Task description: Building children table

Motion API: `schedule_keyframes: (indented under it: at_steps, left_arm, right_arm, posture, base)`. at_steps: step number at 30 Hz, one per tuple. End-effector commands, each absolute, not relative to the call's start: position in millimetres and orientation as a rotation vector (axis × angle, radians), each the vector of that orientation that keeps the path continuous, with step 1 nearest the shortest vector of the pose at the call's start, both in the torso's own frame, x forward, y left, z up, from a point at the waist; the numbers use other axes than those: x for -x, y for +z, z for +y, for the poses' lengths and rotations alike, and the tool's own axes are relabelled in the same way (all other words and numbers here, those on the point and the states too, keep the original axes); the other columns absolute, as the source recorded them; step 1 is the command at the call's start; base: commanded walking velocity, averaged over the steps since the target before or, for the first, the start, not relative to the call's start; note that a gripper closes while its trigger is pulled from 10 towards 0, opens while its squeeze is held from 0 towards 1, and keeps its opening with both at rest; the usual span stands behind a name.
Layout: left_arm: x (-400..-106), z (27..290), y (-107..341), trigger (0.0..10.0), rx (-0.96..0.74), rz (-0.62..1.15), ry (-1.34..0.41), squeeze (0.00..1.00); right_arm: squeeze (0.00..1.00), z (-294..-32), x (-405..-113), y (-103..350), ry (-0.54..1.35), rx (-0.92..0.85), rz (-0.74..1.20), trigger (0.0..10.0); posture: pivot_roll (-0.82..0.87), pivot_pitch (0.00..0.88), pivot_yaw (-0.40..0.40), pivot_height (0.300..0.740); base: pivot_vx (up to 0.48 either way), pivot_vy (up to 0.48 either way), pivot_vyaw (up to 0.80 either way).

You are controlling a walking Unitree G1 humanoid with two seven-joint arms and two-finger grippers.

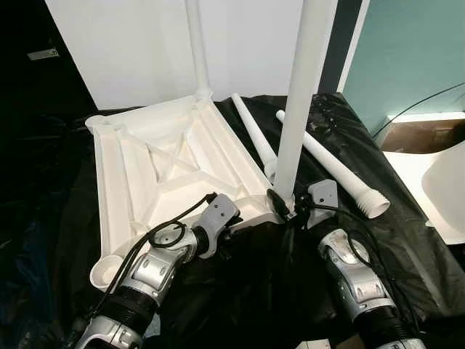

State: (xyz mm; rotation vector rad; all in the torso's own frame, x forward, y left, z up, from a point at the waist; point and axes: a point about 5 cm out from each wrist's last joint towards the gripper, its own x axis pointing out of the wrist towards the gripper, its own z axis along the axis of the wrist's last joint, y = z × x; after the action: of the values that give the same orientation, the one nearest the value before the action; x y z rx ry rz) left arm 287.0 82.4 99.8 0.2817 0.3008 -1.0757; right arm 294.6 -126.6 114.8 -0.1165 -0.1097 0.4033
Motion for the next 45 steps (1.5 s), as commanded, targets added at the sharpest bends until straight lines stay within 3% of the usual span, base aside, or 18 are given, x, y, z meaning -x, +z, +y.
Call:
schedule_keyframes:
  at_steps: [1, 45]
  left_arm:
    - [-275.4, 89.3, 83.2, 10.0, -0.305, 0.399, -1.167, 0.0]
    - [-270.9, 88.2, 81.1, 10.0, -0.308, 0.407, -1.189, 0.0]
  right_arm:
    - [0.0, -160.5, -301.7, 107.3, 0.207, 0.177, -0.044, 10.0]
    - [0.0, -157.9, -300.0, 105.3, 0.191, 0.183, -0.053, 10.0]
  posture:
    - [0.01, 0.0, 0.05, 0.74]
    - [-0.02, 0.0, 0.075, 0.74]
  base:
    - [0.0, 0.0, 0.0]
    - [0.0, 0.0, 0.0]
